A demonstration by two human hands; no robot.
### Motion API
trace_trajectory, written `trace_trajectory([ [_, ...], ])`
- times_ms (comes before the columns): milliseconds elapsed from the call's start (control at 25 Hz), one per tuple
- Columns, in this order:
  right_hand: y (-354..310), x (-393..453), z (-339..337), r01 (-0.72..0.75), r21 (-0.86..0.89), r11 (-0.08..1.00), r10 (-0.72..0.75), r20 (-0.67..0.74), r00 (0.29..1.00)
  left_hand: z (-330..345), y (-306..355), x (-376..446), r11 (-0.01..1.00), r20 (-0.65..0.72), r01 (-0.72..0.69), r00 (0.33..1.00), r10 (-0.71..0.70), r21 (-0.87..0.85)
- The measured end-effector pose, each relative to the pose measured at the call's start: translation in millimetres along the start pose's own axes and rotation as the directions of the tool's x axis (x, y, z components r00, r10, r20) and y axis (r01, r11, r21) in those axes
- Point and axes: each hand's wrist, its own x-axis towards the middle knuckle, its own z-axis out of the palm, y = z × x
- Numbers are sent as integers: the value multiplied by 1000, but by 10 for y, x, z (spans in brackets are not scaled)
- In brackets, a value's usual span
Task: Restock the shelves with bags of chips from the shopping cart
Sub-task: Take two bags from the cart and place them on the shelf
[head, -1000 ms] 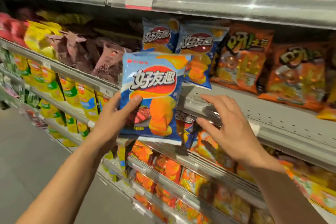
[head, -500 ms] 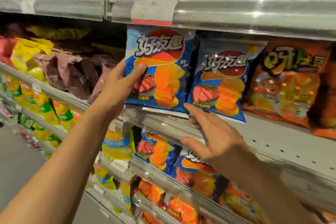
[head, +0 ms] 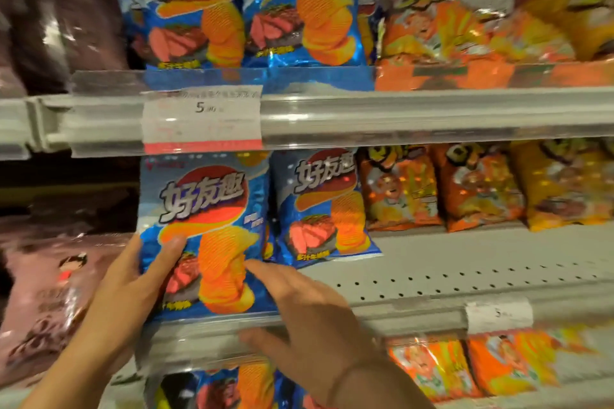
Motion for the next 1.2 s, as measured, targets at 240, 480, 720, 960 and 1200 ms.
trace_trajectory([
  [240,-127,-8,27,-128,26,991,128,-28,991,-63,2,17,998,94,57,994,-59,25],
  [480,-197,58,-34,-202,40,979,202,-3,979,-34,18,78,985,21,174,984,-175,17],
  [720,-192,101,-9,-229,19,973,229,-19,973,26,-23,47,990,51,118,991,-122,82],
  [960,-139,52,87,-163,-13,987,163,-20,986,177,389,-275,990,-59,-16,998,24,140],
  [1200,100,-318,-23,-34,80,996,49,-190,981,503,397,-789,749,-119,-310,881,458,585],
])
